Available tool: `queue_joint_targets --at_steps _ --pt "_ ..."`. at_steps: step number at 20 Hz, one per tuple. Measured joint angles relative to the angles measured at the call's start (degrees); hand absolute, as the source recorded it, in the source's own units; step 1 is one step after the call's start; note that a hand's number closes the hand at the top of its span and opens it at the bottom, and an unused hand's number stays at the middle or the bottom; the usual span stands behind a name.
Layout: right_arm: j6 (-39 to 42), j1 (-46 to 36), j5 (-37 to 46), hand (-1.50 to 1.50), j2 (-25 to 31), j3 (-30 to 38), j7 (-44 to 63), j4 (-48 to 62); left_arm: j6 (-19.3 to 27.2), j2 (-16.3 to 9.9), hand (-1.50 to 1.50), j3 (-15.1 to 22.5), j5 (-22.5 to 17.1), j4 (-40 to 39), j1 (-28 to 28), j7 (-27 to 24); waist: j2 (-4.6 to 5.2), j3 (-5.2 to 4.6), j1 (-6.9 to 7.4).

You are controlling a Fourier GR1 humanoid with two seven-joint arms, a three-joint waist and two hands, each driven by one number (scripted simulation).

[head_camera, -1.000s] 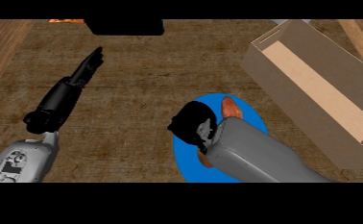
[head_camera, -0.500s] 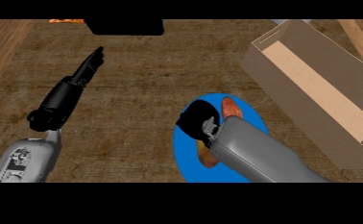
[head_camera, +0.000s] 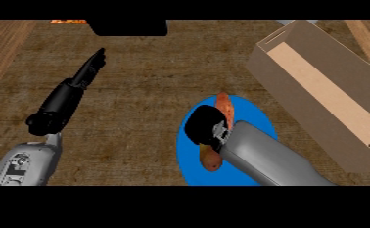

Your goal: Pick the pear from the plate and place it in the cardboard box

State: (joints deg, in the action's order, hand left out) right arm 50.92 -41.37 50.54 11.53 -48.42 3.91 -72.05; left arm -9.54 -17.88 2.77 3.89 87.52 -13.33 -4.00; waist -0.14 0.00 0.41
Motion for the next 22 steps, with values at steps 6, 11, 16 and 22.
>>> queue_joint_targets --at_steps 6,11,16,22 --pt "-7.84 0.29 4.59 1.50 -0.61 -0.05 -6.71 1.63 -0.77 0.35 0.00 -1.15 0.30 0.17 0.67 -0.51 -0.02 0.00 0.01" --pt "-15.85 1.84 5.34 1.50 -4.27 7.67 -1.94 3.40 -0.56 0.74 0.00 -1.32 1.10 -0.47 1.08 -1.34 0.16 0.05 -0.36" --pt "-31.04 3.79 5.78 1.50 -8.52 18.70 8.48 4.45 -0.63 0.66 0.00 -1.71 0.86 -0.11 0.90 -1.01 0.30 0.13 -0.61" --pt "-40.67 0.72 10.58 1.50 -10.33 21.53 14.81 1.20 -0.31 1.41 0.00 -1.37 1.80 -1.07 0.46 -1.27 0.14 0.04 -0.44"
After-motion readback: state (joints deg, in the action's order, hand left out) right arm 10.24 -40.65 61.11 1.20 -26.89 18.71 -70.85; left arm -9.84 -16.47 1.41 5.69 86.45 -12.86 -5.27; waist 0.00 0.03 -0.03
